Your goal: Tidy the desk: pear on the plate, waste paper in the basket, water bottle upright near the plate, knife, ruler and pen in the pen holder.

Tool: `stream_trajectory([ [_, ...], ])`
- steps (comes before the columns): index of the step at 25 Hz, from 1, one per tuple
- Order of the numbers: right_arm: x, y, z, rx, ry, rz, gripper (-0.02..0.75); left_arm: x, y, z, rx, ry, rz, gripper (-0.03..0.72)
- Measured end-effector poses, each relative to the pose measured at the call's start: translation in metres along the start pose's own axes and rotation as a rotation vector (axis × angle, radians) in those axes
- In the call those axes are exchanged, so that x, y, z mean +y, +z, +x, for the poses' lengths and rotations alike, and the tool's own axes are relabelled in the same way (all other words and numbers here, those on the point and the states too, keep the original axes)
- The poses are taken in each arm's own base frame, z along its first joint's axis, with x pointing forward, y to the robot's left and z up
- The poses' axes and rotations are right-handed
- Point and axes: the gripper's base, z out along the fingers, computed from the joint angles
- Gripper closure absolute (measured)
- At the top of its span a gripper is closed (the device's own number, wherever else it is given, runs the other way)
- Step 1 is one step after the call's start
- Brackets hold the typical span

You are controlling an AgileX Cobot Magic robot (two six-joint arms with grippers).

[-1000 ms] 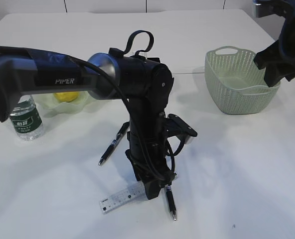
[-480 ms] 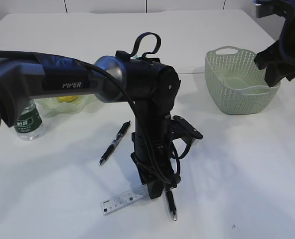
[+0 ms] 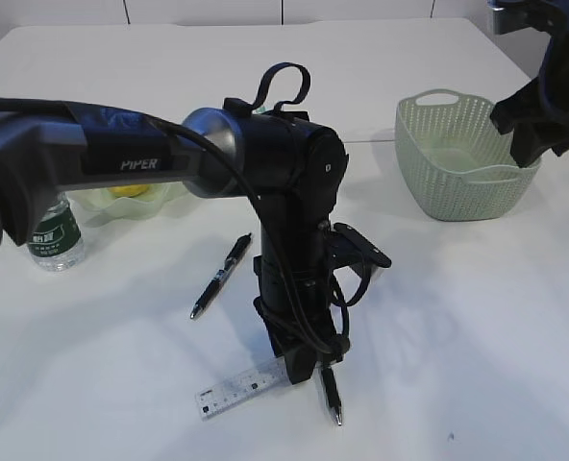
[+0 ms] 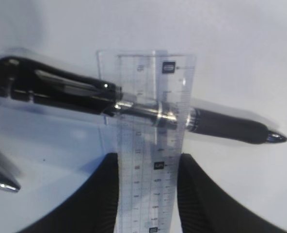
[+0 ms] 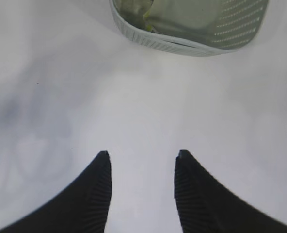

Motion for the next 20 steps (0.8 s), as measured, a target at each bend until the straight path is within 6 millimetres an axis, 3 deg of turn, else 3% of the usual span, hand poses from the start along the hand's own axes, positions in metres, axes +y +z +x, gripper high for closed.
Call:
stream_trajectory([
  [20,0.0,0.0,0.0,0.0,0.0,0.0,0.386,-0.0006,-0.0022,-0.0007,-0.01,-0.098,0.003,0.445],
])
